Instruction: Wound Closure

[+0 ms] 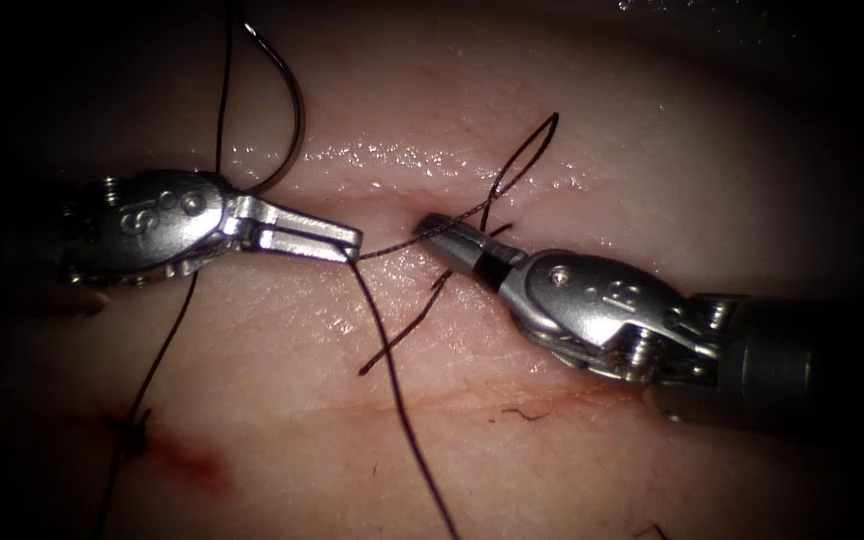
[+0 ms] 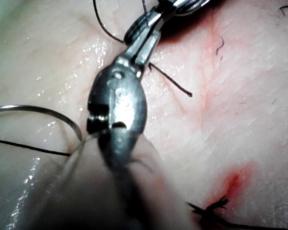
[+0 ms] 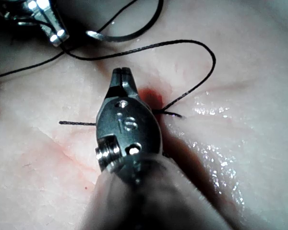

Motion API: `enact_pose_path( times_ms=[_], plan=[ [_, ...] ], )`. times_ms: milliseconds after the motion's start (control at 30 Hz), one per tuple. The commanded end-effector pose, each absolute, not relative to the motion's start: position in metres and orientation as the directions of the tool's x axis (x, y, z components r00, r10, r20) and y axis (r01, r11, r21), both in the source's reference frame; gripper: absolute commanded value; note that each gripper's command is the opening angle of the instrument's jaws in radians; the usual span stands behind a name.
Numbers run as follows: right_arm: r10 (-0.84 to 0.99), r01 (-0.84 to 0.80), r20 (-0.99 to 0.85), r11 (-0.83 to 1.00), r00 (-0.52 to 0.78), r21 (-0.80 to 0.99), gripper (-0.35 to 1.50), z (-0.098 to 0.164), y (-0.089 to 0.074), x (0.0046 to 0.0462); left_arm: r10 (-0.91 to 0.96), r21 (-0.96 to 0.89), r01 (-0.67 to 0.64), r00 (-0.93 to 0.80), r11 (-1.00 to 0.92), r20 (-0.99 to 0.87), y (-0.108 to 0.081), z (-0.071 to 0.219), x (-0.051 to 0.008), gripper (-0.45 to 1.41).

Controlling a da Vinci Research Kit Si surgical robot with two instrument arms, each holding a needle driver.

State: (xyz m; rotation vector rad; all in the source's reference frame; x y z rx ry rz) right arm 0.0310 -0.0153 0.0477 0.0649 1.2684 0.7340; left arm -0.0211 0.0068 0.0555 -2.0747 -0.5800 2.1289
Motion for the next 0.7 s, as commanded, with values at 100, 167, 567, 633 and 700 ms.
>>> enact_pose_path(
  times_ms=[100,167,567,633,700],
  plan=[
    [0.516,-0.442,-0.855,0.78,0.056,0.442,-0.35,0.0483,-0.0141,0.0322,0.36,-0.367,0.177,-0.069,-0.913,-0.93,0.0054,0.0563,-0.0217,-0.45],
    [0.523,-0.425,-0.852,0.773,0.008,0.47,-0.35,0.0479,-0.0135,0.032,0.353,-0.365,0.161,-0.098,-0.917,-0.931,0.0048,0.0568,-0.0216,-0.45],
    [0.475,-0.11,-0.878,0.871,-0.054,0.478,-0.35,0.0451,-0.012,0.0318,0.35,-0.366,0.101,-0.142,-0.925,-0.926,0.007,0.0596,-0.0202,-0.45],
    [0.457,-0.053,-0.888,0.887,-0.046,0.459,-0.35,0.0449,-0.0115,0.0319,0.35,-0.365,0.097,-0.144,-0.926,-0.926,0.0074,0.0601,-0.0203,-0.45],
    [0.421,0.049,-0.907,0.906,-0.01,0.42,-0.35,0.0448,-0.0109,0.0322,0.35,-0.365,0.091,-0.146,-0.927,-0.925,0.008,0.0606,-0.0205,-0.45]
  ],
)
